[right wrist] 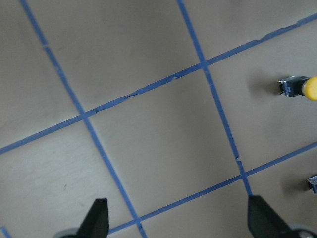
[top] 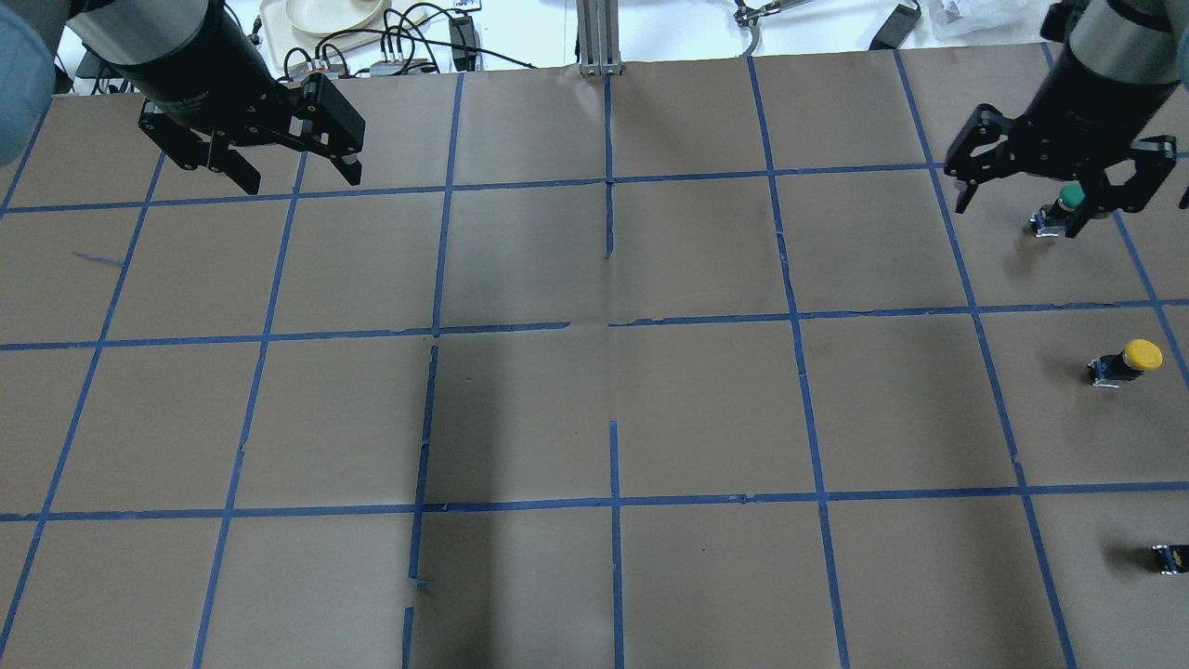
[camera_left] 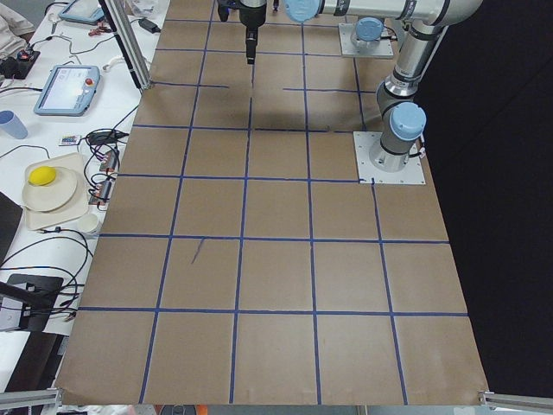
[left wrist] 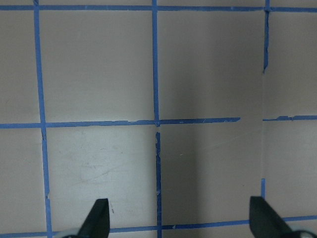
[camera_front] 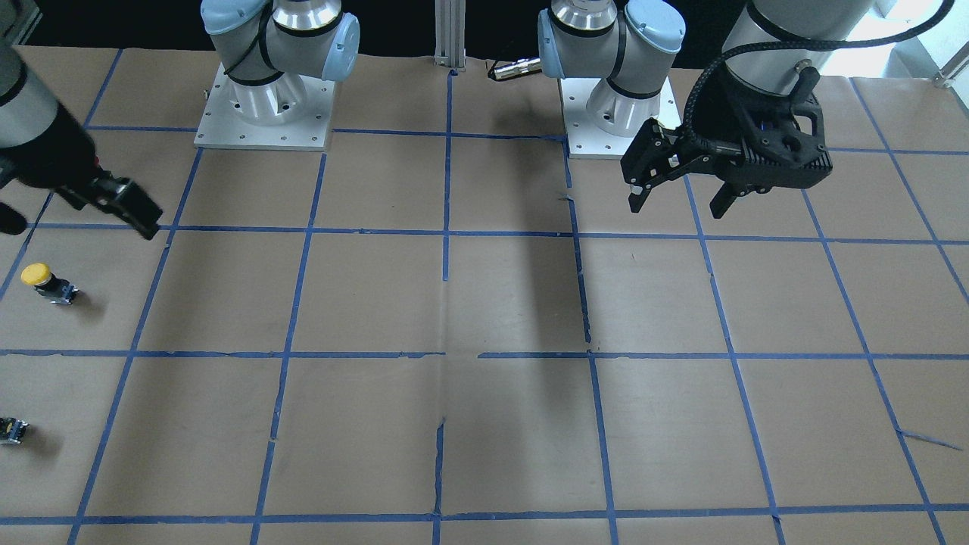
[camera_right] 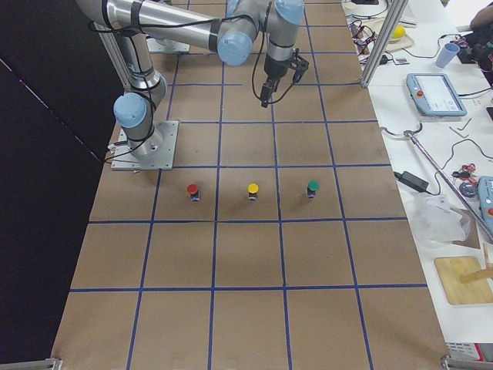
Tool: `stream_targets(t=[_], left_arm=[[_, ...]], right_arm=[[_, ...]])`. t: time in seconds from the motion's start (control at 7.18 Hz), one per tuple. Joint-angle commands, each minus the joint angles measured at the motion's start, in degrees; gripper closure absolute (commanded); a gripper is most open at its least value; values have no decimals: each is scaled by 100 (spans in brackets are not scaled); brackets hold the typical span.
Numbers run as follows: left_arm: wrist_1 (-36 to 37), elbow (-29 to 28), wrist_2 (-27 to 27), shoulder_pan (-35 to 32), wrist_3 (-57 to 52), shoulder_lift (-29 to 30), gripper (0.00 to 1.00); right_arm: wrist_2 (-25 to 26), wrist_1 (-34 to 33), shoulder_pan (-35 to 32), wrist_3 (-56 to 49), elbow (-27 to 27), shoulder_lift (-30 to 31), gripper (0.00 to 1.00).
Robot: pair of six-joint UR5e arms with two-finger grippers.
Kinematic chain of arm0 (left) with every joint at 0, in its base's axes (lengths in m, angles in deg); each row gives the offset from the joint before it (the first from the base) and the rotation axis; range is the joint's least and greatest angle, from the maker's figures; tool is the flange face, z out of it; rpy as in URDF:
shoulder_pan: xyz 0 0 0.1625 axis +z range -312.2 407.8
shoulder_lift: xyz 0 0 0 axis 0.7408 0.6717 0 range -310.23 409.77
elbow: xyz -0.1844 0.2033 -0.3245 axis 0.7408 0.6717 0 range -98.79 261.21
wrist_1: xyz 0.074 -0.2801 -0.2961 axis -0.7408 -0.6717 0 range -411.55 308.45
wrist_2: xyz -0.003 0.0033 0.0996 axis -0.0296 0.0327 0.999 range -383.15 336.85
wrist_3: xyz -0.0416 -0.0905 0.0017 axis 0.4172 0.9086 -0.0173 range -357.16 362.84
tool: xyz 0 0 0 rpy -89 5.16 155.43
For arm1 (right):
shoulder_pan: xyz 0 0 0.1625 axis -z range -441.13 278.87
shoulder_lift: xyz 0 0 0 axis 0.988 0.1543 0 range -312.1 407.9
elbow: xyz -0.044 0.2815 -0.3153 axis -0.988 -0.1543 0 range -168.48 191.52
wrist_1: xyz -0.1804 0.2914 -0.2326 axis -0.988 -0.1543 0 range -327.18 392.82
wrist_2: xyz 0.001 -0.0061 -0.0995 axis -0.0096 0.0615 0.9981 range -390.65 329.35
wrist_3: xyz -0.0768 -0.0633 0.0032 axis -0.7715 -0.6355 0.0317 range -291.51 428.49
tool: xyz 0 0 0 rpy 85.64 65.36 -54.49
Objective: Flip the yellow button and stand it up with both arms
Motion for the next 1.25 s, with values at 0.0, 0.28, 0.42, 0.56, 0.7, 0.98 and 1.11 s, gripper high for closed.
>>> stream_targets(t=[0.0,0.28,0.42,0.56,0.7,0.98,1.11], left_arm=[[0,0,0,0,0,1,0],[8,0,0,9,0,1,0],[0,0,0,9,0,1,0],[8,0,0,9,0,1,0],[9,0,0,9,0,1,0],[9,0,-9,9,0,1,0],[9,0,-9,9,-9,1,0]], right_arm=[[-9,286,-1015,19,75,405,0],[-157,322,-1071,-147,338,459,0],[-332,313,-966,-696,305,467,0],[-325,330,-826,-841,278,511,0],[-360,374,-773,-851,260,607,0],[-325,383,-772,-851,278,616,0],[-334,383,-789,-825,269,625,0]])
